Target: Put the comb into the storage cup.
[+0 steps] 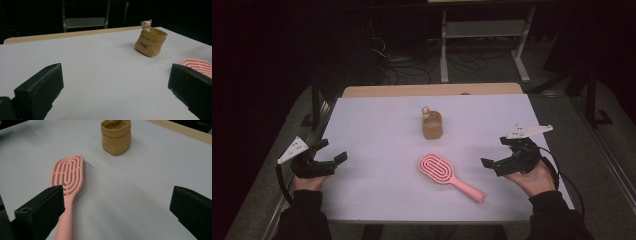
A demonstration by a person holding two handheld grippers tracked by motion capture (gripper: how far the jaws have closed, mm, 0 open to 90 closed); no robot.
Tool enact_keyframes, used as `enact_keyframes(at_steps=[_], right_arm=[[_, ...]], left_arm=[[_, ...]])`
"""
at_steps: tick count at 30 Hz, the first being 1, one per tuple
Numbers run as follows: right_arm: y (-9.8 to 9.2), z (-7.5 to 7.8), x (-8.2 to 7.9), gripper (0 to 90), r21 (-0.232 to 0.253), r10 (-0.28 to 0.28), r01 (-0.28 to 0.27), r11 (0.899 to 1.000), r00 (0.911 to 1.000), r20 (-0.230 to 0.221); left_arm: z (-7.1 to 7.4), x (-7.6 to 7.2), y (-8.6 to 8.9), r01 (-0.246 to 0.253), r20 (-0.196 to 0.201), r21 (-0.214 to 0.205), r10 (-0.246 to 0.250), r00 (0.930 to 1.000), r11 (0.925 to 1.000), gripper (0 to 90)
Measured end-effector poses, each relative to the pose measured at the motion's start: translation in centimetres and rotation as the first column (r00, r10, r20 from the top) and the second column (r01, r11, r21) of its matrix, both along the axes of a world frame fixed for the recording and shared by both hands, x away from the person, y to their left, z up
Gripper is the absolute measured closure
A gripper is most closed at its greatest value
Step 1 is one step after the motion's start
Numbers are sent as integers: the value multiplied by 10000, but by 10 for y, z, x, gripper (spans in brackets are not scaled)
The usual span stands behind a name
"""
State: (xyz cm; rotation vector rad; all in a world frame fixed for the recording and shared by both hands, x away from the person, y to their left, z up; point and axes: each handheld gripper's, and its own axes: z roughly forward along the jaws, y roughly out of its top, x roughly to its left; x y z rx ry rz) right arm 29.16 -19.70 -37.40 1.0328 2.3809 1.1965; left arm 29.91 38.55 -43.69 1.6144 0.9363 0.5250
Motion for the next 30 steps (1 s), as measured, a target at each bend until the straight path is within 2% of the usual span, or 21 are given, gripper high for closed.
enact_keyframes(at_steps=[16,18,30], right_arm=[[24,-3,1,0,-459,670,-685,9966,9972,-324],[28,-5,0,0,-396,858,-877,9954,9952,-468],[40,-14,2,0,-563,1177,-1233,9908,9887,-927]], left_arm=[[0,0,1,3,40,-130,-2,10000,9999,0],[0,0,1,25,35,-97,-25,10000,10000,0],[0,0,2,23,47,-194,-22,10000,9998,0]])
